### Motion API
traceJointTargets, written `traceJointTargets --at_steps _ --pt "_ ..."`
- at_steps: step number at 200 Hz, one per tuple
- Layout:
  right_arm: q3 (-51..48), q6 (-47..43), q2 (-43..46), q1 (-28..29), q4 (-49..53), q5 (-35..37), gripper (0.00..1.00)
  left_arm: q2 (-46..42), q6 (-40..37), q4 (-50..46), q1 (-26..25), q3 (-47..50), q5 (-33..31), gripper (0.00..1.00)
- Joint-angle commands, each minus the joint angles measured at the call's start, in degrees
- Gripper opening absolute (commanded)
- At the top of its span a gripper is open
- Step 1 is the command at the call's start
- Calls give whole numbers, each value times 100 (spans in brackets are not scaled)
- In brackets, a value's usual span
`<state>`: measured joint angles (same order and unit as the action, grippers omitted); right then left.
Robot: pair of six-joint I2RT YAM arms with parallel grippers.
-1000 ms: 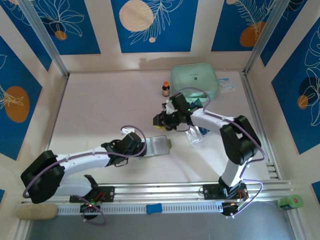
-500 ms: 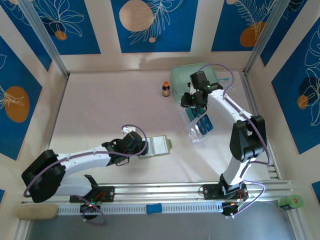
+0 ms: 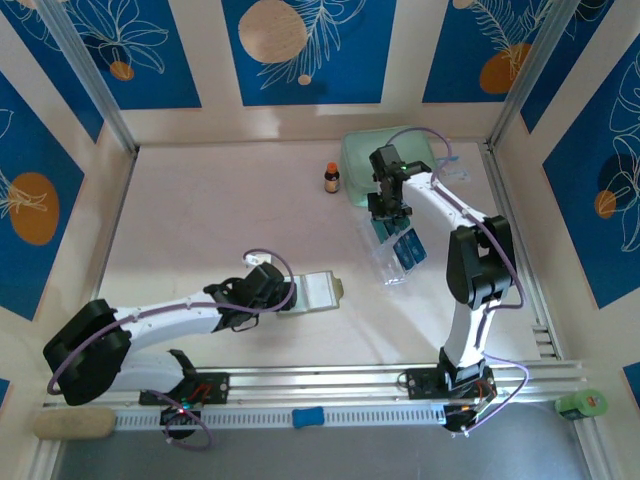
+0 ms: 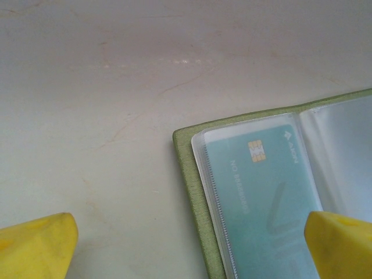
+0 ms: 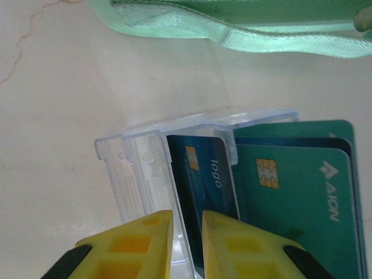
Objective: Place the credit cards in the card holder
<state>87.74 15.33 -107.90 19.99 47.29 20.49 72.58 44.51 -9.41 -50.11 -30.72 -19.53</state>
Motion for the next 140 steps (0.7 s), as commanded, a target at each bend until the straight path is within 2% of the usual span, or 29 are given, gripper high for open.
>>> traceJointTargets --at_steps 1,89,140 --pt "185 -164 -185 132 163 251 19 62 -83 -11 40 -189 26 100" --pt "143 -197 -293 181 141 358 17 44 -83 -7 45 -170 6 100" --pt "172 -246 -333 174 141 261 4 45 -83 -20 44 -171 6 100"
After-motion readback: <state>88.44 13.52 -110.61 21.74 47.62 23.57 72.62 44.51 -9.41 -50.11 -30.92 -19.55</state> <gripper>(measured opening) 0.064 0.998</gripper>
